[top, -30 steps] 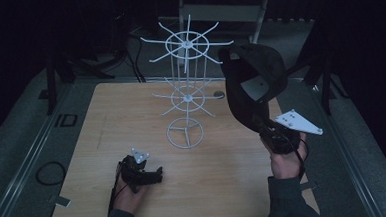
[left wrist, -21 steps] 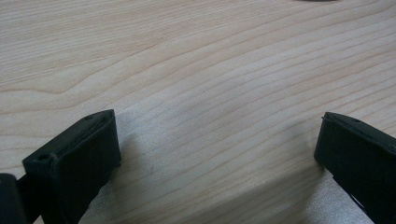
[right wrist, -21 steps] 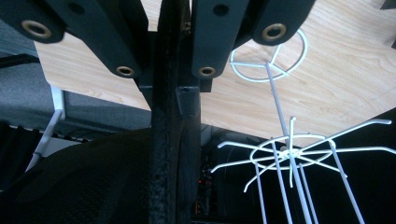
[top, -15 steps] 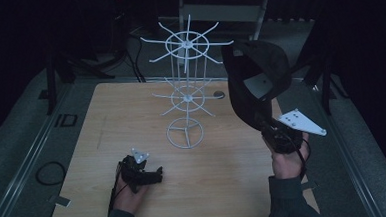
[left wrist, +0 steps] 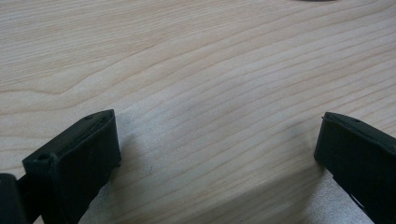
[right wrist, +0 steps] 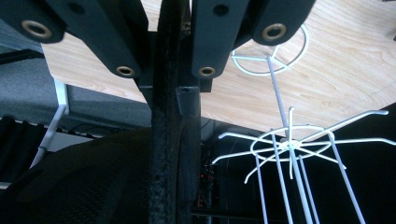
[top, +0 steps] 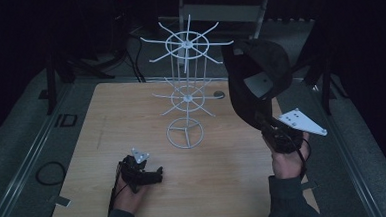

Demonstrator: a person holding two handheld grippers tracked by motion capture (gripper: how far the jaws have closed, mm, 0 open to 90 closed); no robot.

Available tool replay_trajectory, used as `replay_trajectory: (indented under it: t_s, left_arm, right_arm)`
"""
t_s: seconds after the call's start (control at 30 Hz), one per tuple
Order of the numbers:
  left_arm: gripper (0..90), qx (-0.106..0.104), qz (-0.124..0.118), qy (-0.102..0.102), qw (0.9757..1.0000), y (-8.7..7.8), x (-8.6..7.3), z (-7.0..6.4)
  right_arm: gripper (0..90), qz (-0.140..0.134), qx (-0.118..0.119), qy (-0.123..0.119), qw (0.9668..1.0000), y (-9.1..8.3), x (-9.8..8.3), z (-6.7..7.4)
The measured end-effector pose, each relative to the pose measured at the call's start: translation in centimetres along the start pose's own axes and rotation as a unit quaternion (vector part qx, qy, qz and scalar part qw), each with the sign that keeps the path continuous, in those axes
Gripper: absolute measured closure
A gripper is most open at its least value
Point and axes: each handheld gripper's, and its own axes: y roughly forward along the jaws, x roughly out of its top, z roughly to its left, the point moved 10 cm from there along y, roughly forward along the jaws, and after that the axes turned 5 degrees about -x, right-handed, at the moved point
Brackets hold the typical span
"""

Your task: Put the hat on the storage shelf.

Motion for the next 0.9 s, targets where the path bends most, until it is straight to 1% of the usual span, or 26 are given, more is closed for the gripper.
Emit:
replay_trajectory:
  t_s: [0.53,0.6,0.9]
  left_arm:
    - [0.1,0.0,0.001,0.001,1.0,0.0,0.0,0.0]
    - [0.2,-0.001,0.001,0.001,1.0,0.0,0.0,0.0]
    - [0.1,-0.001,0.001,0.002,1.0,0.0,0.0,0.0]
  right_arm:
    - [86.6,-0.01,-0.002,-0.006,0.9999,-0.2,0.7,0.4]
    - [86.6,-0.014,-0.009,-0.012,0.9998,-0.2,0.9,0.4]
    - [86.6,-0.02,-0.011,-0.012,0.9997,-0.5,1.2,0.5]
